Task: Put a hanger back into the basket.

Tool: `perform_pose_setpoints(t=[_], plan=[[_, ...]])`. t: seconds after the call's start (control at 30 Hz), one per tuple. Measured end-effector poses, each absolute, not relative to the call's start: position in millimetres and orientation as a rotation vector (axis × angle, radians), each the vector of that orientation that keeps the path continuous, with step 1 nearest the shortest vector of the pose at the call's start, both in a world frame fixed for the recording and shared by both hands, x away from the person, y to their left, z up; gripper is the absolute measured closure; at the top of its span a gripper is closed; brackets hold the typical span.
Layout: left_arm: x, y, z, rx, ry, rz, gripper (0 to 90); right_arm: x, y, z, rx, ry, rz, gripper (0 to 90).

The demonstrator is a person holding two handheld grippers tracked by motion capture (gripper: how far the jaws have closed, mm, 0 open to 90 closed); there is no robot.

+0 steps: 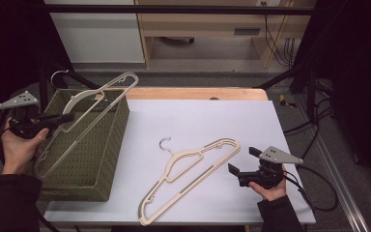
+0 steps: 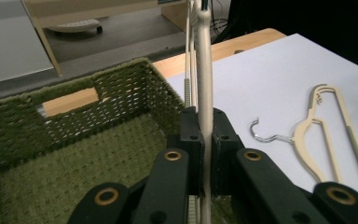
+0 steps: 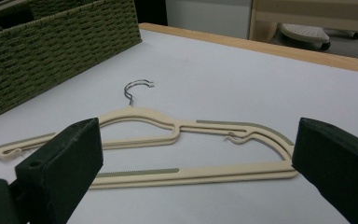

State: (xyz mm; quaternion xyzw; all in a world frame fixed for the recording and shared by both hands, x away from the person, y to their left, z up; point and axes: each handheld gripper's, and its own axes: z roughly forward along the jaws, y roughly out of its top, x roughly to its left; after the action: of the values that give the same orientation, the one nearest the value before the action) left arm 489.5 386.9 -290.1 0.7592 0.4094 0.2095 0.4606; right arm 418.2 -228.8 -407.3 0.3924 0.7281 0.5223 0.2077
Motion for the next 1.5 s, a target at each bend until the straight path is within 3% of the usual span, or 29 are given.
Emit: perform_pose_setpoints(t=[0.67, 1.5], plan=[[491.0, 428.8, -316.8, 1.89, 1.102, 0.514, 85.9, 419.1, -227.9, -409.1, 1.087, 2.04, 1.439, 2.0], [503.8, 422.7, -376.9, 1.896, 1.296, 0.4, 84.4, 419.2, -227.1, -409.6, 1.085, 2.047, 1.435, 2.0]])
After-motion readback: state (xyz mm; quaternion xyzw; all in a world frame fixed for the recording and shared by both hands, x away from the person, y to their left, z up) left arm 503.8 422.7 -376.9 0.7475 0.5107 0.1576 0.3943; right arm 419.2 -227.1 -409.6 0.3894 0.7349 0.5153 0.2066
